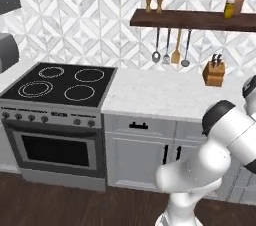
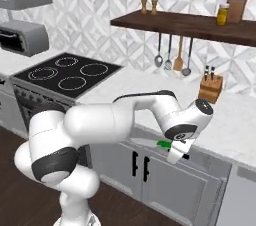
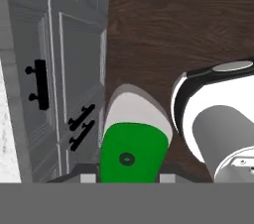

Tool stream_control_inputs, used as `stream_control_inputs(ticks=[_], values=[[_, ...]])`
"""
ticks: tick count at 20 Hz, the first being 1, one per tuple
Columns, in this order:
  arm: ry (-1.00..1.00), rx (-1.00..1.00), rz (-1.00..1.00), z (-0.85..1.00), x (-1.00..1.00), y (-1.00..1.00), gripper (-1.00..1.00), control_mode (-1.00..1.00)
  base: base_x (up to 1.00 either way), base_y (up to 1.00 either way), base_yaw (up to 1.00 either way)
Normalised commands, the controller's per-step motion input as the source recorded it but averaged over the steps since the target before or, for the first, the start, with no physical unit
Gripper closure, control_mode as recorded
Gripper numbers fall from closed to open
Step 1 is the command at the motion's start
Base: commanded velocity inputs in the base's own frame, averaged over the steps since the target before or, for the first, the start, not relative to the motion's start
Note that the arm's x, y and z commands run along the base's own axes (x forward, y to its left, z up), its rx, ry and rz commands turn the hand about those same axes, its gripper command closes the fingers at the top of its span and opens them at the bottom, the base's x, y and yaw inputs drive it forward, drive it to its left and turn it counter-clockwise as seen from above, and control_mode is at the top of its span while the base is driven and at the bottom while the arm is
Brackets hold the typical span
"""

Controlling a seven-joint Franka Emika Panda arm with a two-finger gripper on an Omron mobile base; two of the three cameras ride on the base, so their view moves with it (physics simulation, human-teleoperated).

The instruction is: Pick up the knife from the drawer and place it on the cutting board. Then place the meat from the plate to the cutting board.

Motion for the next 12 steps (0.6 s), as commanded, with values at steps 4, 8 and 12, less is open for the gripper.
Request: stream_control_inputs(ticks=[4,8,12], values=[[0.00,0.00,0.00,0.00,0.00,0.00,1.00,1.00,0.01,0.00,0.83],[0.00,0.00,0.00,0.00,0.00,0.00,1.00,1.00,0.04,0.00,0.81],[0.00,0.00,0.00,0.00,0.00,0.00,1.00,1.00,0.24,0.00,0.77]])
